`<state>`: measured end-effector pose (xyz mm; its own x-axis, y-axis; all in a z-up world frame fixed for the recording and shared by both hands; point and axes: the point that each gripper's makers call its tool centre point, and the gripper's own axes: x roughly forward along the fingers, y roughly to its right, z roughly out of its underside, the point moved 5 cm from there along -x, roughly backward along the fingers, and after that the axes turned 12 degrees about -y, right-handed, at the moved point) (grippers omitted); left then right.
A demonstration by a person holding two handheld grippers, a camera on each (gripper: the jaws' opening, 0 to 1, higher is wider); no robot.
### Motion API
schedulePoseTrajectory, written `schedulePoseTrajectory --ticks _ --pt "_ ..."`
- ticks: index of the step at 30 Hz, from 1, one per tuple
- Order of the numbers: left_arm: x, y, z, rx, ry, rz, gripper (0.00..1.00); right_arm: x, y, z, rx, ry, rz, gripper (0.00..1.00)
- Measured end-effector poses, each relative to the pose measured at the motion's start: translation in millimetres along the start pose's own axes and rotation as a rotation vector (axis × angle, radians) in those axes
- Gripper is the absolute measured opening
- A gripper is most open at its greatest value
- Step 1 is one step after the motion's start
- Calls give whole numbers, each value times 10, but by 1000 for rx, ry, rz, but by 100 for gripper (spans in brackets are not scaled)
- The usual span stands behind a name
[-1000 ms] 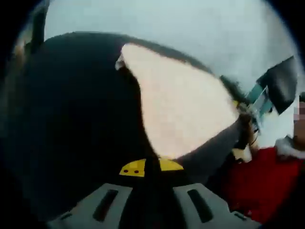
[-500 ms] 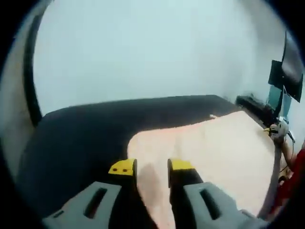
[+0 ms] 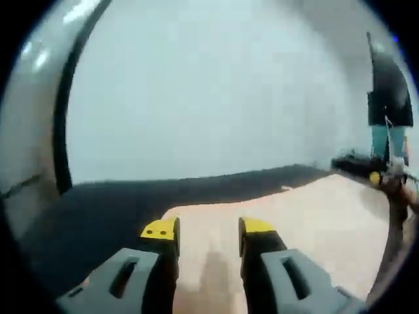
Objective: Fold the towel on the table until its edges align and the towel forms a compact rectangular stack.
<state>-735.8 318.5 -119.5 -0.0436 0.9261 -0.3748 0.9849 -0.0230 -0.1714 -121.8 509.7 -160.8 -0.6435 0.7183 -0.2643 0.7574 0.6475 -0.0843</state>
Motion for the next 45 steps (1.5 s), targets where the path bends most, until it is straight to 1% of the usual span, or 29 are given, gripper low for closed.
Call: schedulePoseTrajectory --ticks 1,2,3,4,6,7,8,10,11,12,13,15,16,17,19,20,21,24,26,29,31,35,36,37,39,40,41,43,45 --pt "-70 271 -101 38 23 52 39 11 38 -22 54 -19 12 10" --pt "-147 574 -237 65 65 107 39 43 54 -73 78 -65 11 10" --pt "-192 899 -378 78 109 181 38 95 109 -180 65 -56 8 11" --pt "-239 1380 -526 127 127 285 35 106 97 -280 58 -52 11 13" --pt "-259 2181 -720 208 153 399 31 131 89 -538 42 -27 13 14" --pt "-263 2645 -780 256 164 483 32 116 66 -643 42 -21 16 14" --pt "-239 3093 -826 285 179 540 32 109 88 -737 40 -20 23 14" --pt "-162 3955 -802 381 166 645 33 38 135 -881 22 -9 48 14" --pt "-101 4296 -755 450 152 678 34 -17 133 -930 17 -2 60 14" --pt "-19 4591 -691 524 127 689 36 -51 143 -965 10 1 66 14" --pt "91 4779 -679 540 114 668 36 -77 163 -985 -1 -11 75 14" --pt "249 5133 -683 510 111 691 31 -123 208 -986 -20 -55 104 14" --pt "289 5286 -691 451 96 719 29 -145 219 -1005 -26 -55 108 14" --pt "348 5396 -686 475 101 711 29 -161 242 -1018 -30 -58 111 14" --pt "505 5552 -604 554 44 670 29 -183 304 -1024 -29 -67 123 14" --pt "589 5513 -567 596 37 655 29 -186 324 -1018 -29 -72 128 14" --pt "633 5570 -548 600 31 654 29 -187 349 -1008 -28 -77 132 14" --pt "682 5695 -564 537 22 703 29 -188 347 -958 -20 -88 127 14" --pt "700 5710 -550 550 30 705 28 -191 349 -914 -14 -96 124 14" --pt "770 5646 -528 547 37 688 28 -219 442 -843 -9 -117 143 14" --pt "778 5601 -528 528 61 686 29 -245 455 -833 -2 -112 144 14" --pt "781 5568 -513 519 75 696 30 -251 478 -806 5 -102 136 14" --pt "745 5536 -511 549 82 682 31 -255 472 -795 5 -100 134 14" --pt "662 5462 -500 594 89 679 34 -251 459 -778 8 -102 131 14" --pt "479 5201 -466 573 94 676 37 -247 424 -709 -10 -133 111 14" --pt "416 5082 -444 532 90 692 37 -255 403 -673 -13 -143 104 14" --pt "273 4903 -424 480 92 743 37 -273 363 -623 -20 -152 98 14" --pt "77 4364 -425 348 109 787 36 -290 319 -549 -27 -172 84 14" --pt "-131 3721 -413 275 158 790 34 -317 167 -449 -75 -194 29 14"
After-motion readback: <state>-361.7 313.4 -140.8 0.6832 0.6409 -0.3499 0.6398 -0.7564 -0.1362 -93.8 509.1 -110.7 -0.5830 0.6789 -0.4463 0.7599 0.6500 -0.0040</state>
